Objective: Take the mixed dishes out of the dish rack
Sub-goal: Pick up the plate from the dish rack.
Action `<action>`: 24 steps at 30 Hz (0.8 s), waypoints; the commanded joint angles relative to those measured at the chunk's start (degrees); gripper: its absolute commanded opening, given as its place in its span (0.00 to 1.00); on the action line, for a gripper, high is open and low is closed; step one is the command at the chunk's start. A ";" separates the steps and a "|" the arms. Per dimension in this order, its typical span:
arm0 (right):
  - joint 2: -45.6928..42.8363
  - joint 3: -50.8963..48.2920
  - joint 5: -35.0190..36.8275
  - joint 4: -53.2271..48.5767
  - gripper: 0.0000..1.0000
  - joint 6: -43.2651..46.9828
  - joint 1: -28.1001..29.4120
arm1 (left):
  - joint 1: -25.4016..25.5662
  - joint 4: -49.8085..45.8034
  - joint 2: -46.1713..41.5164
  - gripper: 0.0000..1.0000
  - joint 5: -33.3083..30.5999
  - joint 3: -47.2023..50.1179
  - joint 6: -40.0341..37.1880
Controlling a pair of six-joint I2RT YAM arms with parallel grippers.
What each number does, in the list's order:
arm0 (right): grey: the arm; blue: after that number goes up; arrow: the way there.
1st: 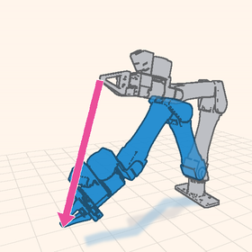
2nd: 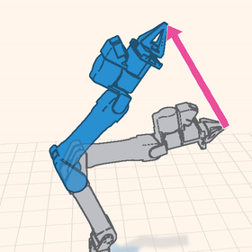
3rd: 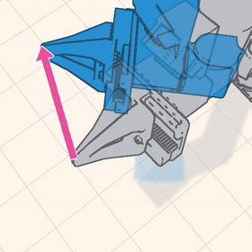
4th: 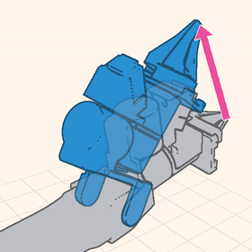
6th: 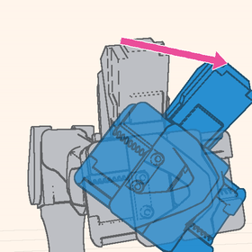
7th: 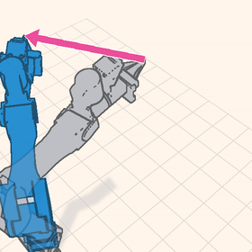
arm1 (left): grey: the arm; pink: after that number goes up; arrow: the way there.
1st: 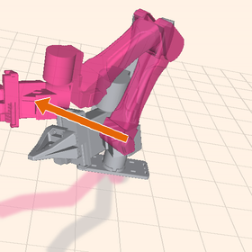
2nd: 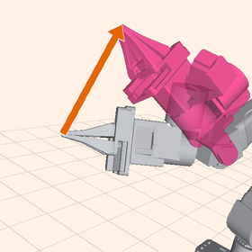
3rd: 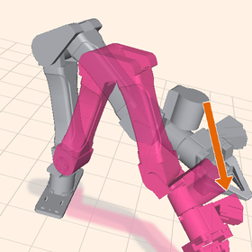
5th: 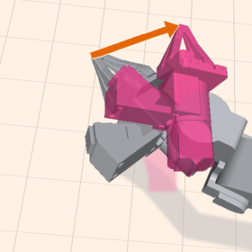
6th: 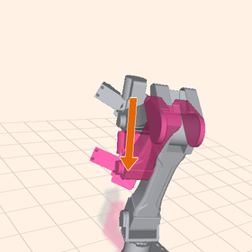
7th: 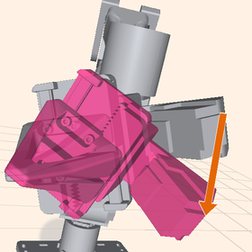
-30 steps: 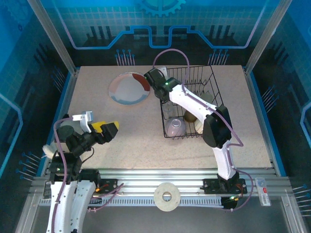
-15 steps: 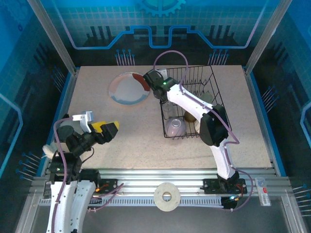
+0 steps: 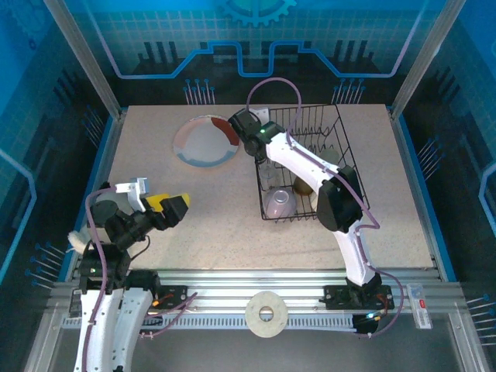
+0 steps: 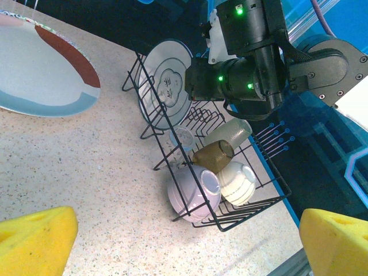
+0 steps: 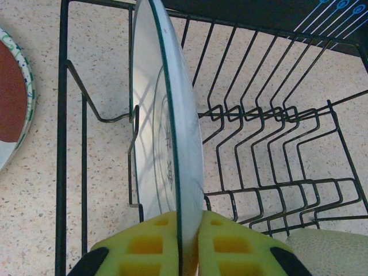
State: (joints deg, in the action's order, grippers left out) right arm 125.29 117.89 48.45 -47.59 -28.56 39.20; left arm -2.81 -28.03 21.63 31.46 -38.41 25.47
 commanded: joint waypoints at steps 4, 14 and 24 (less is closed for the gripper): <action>0.57 1.73 1.24 -1.28 0.00 -1.26 -0.32 | 0.35 3.49 -0.81 0.99 7.82 0.93 -0.43; -2.01 1.19 4.73 -0.46 0.00 0.05 0.38 | 0.78 4.56 -0.91 0.99 9.47 1.21 -0.07; -5.95 -1.95 8.16 2.79 0.00 1.97 0.81 | 0.73 4.29 -0.93 0.99 8.26 1.26 0.15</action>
State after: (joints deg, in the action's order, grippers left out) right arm 124.25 116.44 52.12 -46.63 -28.77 39.46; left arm -2.39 -24.97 21.63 39.31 -37.65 25.52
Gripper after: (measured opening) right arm 0.093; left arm 0.992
